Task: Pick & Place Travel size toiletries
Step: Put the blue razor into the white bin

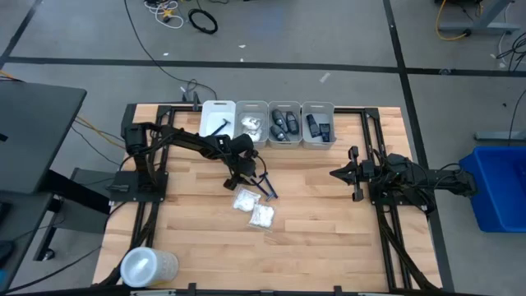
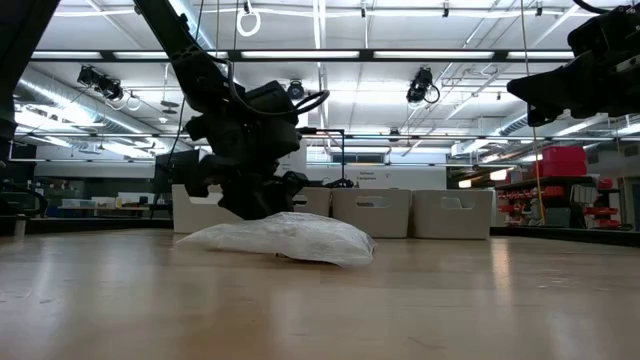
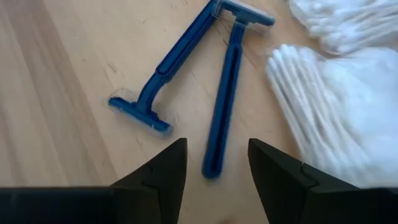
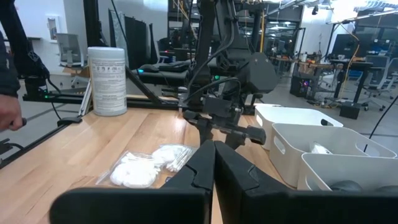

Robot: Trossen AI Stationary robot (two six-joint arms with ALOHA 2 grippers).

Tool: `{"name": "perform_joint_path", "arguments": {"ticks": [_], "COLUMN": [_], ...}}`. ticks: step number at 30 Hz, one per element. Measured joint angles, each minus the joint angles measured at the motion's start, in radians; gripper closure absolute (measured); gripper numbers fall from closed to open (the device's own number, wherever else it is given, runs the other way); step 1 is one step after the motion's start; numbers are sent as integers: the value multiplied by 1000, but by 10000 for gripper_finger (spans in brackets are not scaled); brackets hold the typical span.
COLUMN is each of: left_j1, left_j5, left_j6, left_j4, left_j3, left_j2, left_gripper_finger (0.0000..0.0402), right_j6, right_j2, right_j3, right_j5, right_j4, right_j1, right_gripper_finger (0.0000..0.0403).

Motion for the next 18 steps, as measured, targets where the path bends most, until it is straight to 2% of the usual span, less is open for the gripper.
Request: {"name": "perform_joint_path", "arguments": {"ticks": [10,18], "left_j1": [1,5], "left_j5": [24,21], "left_j6": [-39,-44], "left_j4": [0,0], "left_j3": [11,11], "left_j2": [33,33], "left_gripper_finger": [244,284], "right_j6": [0,0], "right_j2": [0,0], "right_j3": [0,0], "right_j5": [1,0], "right_j4": [0,0], "right_j1": [0,0], "right_gripper_finger": [389,389]}}
